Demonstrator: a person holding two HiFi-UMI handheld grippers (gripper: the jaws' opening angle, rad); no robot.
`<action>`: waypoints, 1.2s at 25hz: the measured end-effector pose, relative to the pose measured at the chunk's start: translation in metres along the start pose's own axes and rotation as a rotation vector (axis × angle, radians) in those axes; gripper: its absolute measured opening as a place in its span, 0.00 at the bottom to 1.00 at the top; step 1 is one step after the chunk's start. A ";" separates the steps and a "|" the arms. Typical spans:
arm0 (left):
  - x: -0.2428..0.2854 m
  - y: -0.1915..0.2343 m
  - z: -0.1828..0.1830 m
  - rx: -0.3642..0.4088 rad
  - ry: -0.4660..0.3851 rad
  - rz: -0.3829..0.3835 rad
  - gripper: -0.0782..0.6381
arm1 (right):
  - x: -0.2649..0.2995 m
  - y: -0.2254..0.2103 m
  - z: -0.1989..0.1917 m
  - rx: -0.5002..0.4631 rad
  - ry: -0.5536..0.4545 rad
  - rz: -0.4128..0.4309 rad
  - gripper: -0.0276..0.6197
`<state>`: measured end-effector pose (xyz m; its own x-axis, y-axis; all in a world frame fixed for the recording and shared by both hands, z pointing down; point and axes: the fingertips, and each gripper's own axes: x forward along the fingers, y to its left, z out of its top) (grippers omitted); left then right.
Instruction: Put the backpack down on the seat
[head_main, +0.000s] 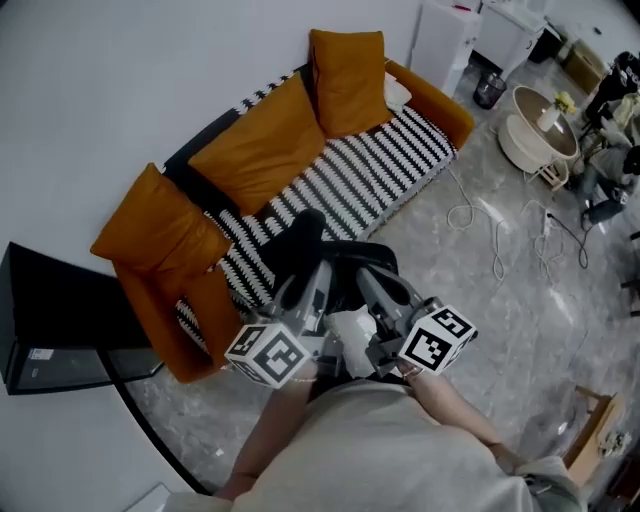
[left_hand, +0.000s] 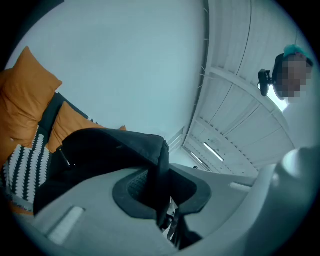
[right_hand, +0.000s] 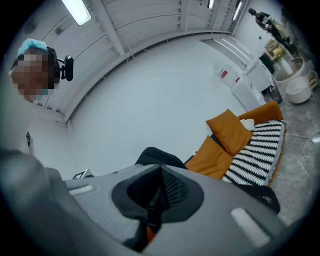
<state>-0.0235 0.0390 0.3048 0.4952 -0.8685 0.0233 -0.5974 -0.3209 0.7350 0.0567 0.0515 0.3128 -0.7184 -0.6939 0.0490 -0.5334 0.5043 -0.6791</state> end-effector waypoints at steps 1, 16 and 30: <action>0.011 0.008 0.010 0.002 0.001 -0.004 0.19 | 0.014 -0.005 0.005 0.000 -0.002 -0.005 0.05; 0.097 0.107 0.076 -0.005 0.073 0.029 0.19 | 0.152 -0.045 0.042 0.043 0.003 -0.002 0.05; 0.145 0.141 0.093 -0.054 0.032 0.090 0.19 | 0.204 -0.085 0.065 0.036 0.081 0.031 0.05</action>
<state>-0.0947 -0.1669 0.3482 0.4613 -0.8801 0.1121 -0.6057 -0.2201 0.7646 -0.0157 -0.1667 0.3325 -0.7688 -0.6338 0.0855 -0.4952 0.5054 -0.7067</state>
